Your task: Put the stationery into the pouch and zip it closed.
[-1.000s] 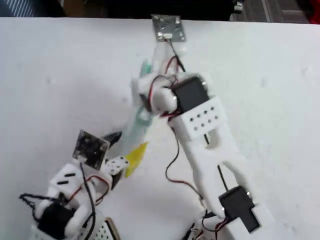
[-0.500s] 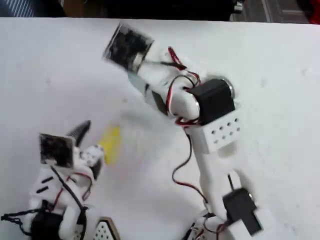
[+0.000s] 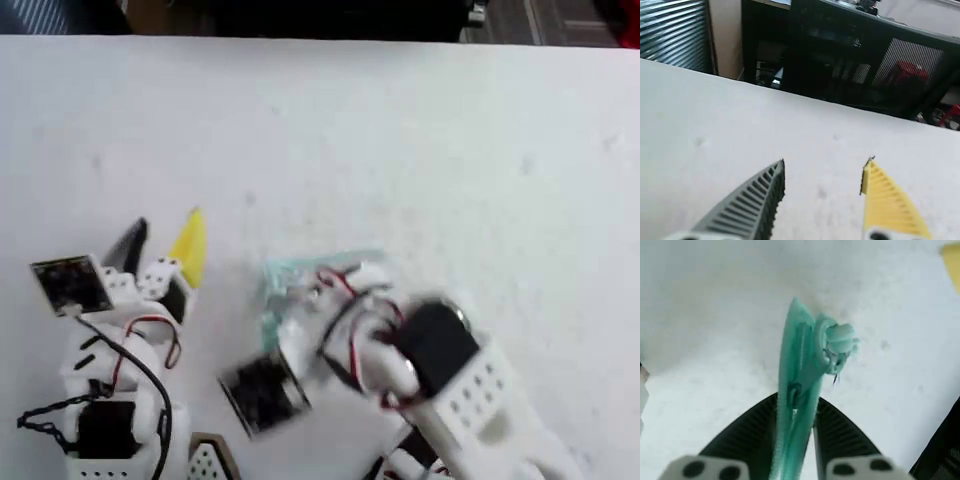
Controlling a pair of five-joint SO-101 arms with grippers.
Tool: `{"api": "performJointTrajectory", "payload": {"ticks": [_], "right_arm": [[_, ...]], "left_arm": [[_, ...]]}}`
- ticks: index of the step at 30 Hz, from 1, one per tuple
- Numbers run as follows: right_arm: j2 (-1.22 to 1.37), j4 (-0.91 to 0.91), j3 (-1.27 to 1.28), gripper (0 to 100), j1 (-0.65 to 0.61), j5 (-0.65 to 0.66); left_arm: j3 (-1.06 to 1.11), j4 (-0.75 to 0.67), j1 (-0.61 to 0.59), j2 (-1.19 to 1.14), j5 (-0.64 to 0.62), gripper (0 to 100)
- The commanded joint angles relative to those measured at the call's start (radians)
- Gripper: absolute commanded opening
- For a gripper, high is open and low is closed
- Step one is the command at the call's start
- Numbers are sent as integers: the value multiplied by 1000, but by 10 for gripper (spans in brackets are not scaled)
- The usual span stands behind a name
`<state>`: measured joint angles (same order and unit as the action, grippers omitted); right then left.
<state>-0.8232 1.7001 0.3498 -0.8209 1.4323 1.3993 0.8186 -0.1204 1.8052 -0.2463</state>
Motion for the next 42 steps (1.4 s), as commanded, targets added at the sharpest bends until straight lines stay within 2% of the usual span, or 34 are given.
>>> {"api": "performJointTrajectory", "payload": {"ticks": [1,4,7,10,16,18,21,25,29,31,35,37,42], "right_arm": [[-127,25,132,18,-96,18],[-185,25,250,18,-136,18],[-217,25,275,18,-125,18],[-239,-1,258,18,-96,18],[-243,-145,186,18,150,15],[-242,-209,204,18,186,3],[-242,-328,238,18,209,-101],[-242,-467,273,18,234,-221],[-242,-518,288,18,226,-278],[-242,-541,288,18,232,-310],[-242,-559,287,18,231,-365],[-242,-559,287,17,229,-367],[-242,-555,284,17,226,-365]], "left_arm": [[31,-26,150,8,8,261],[60,-21,285,8,104,260],[80,23,450,8,216,260],[71,77,573,8,278,260],[-40,261,619,8,302,260],[-81,316,641,8,304,262],[-150,388,654,8,304,263],[-227,445,647,8,305,261],[-232,440,619,8,301,260],[-232,414,555,10,299,260],[-238,358,335,10,242,264],[-238,351,277,10,232,265],[-239,350,265,10,384,304]]}}
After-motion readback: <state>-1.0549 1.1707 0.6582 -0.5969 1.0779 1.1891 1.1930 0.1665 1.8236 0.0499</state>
